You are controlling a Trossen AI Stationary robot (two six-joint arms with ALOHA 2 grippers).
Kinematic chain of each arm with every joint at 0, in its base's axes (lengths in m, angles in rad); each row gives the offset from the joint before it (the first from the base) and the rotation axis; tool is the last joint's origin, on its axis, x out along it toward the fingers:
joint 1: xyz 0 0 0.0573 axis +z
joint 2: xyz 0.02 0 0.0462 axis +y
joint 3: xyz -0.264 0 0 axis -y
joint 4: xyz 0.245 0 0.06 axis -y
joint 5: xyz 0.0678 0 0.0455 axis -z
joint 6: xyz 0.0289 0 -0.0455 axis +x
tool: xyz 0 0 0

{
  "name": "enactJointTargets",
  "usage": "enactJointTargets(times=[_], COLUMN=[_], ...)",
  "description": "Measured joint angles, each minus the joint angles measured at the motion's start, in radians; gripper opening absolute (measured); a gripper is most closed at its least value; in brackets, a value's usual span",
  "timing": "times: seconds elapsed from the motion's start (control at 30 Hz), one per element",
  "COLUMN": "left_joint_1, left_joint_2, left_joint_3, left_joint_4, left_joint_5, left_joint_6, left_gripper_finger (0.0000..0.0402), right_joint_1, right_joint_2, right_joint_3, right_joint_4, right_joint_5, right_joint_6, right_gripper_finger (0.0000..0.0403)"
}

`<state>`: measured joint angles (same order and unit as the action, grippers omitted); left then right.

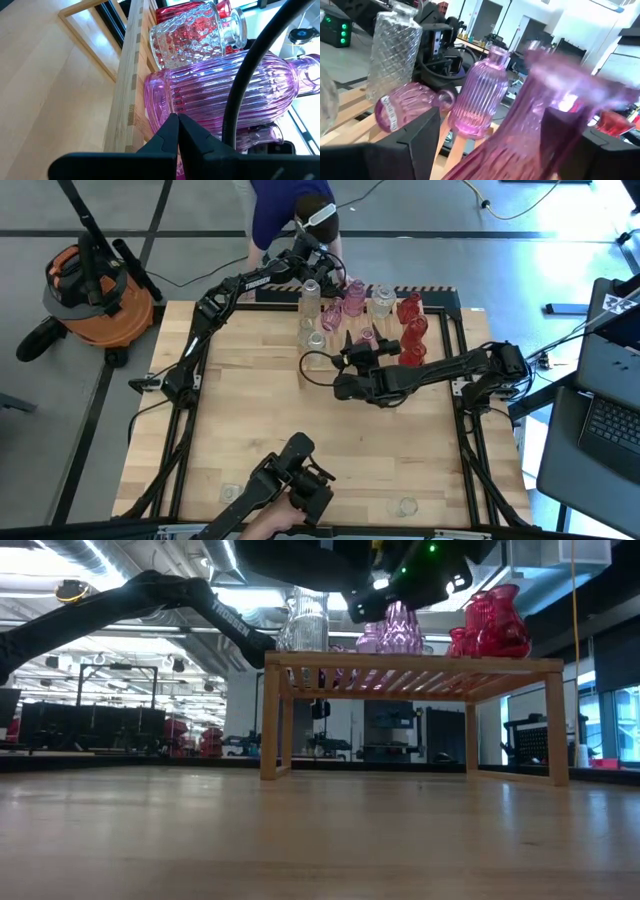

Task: Sort vases onto shelf
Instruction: Adjust the pink vase on the shelf

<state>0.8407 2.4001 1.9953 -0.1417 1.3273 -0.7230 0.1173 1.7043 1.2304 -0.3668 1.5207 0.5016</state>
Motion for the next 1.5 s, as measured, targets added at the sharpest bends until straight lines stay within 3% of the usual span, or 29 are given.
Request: enactJointTargets(times=[0.37,0.6,0.73,0.9,1.0,1.1,1.17,1.33,1.5], left_joint_1=[0.0,0.0,0.001,-0.001,-0.003,-0.004,-0.004,-0.004,-0.004], left_joint_2=[0.0,0.0,0.0,0.0,0.0,0.0,0.0,0.0,0.0], left_joint_3=[-0.001,-0.001,-0.001,-0.002,-0.002,-0.002,-0.002,-0.002,-0.002], left_joint_4=[0.0,0.002,-0.001,-0.003,-0.002,-0.001,-0.001,-0.002,-0.001], left_joint_5=[-0.001,0.011,0.06,0.08,0.079,0.081,0.086,0.09,0.09], left_joint_6=[0.0,-0.004,-0.018,-0.034,-0.033,-0.033,-0.033,-0.03,-0.026], left_gripper_finger=[0.0,0.0,0.0,0.0,0.0,0.0,0.0,0.0,0.0], right_joint_1=[0.001,0.001,0.001,0.0,-0.027,-0.084,-0.126,-0.213,-0.306], right_joint_2=[-0.146,-0.172,-0.172,-0.173,-0.175,-0.178,-0.178,-0.178,-0.171], right_joint_3=[0.039,0.225,0.336,0.424,0.438,0.439,0.439,0.439,0.439], right_joint_4=[0.004,0.008,0.002,-0.002,-0.007,-0.012,-0.04,-0.209,-0.317], right_joint_5=[-0.001,-0.05,-0.15,-0.191,-0.34,-0.693,-0.86,-0.943,-1.149], right_joint_6=[-0.22,-0.555,-0.655,-0.703,-0.715,-0.712,-0.711,-0.765,-0.885], right_gripper_finger=[0.0294,0.0294,0.0294,0.0294,0.0294,0.0294,0.0294,0.0271,0.0227])
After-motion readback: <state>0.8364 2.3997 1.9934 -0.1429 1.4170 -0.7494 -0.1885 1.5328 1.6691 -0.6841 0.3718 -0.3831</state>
